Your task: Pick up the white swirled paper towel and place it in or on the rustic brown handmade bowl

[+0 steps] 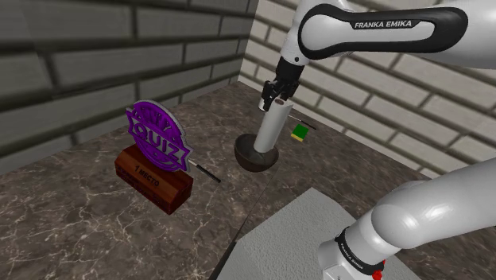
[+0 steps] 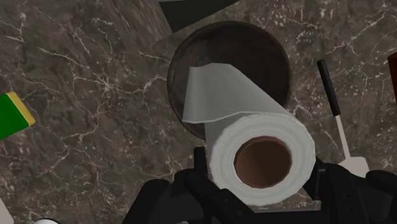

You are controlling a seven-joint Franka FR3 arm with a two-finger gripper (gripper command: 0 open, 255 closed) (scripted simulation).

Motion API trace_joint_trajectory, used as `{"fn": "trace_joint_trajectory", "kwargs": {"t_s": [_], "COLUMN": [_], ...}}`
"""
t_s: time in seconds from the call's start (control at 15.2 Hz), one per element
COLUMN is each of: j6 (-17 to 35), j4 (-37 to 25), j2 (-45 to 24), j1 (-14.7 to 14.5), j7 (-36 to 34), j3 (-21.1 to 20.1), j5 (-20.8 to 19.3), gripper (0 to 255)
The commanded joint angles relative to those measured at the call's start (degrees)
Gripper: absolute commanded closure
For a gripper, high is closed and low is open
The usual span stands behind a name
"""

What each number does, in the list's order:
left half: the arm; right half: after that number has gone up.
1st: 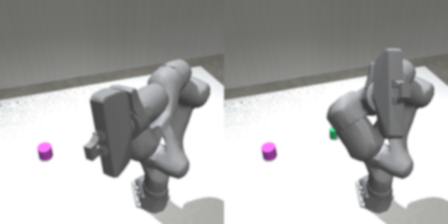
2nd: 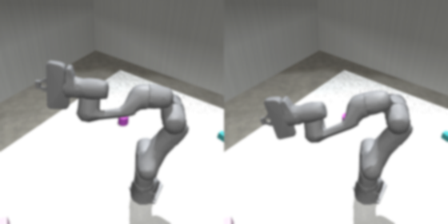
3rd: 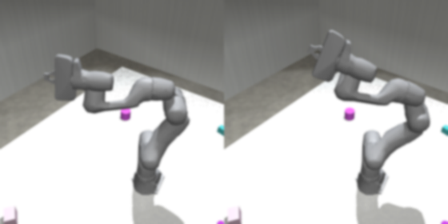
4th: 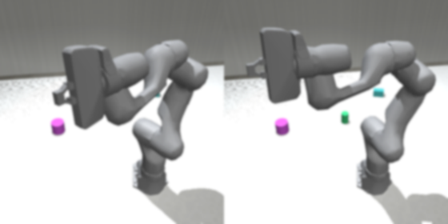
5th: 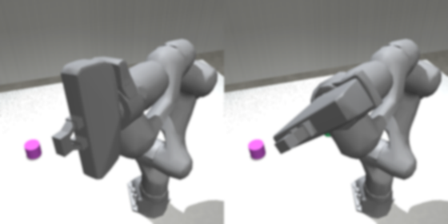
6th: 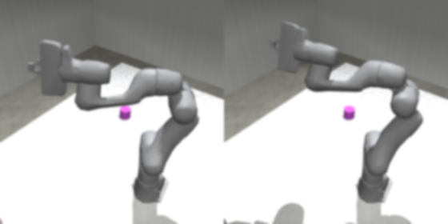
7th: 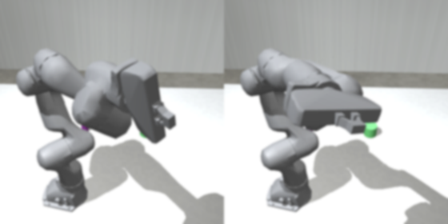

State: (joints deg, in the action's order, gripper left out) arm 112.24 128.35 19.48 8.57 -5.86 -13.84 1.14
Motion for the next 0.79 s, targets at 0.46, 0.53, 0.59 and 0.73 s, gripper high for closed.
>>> {"fn": "trace_joint_trajectory", "kwargs": {"t_s": [0.46,0.53,0.59,0.73], "j6": [-3.9,-5.85,-7.37,-7.37], "j4": [-3.24,-4.97,-6.38,-6.37], "j2": [0.68,0.9,1.02,1.03], "j1": [-0.03,-0.03,-0.03,-0.03], "j7": [0.1,0.12,0.14,0.14], "j3": [0.13,0.18,0.22,0.22], "j5": [0.1,0.12,0.13,0.13], "gripper": [0,0,0,0]}}
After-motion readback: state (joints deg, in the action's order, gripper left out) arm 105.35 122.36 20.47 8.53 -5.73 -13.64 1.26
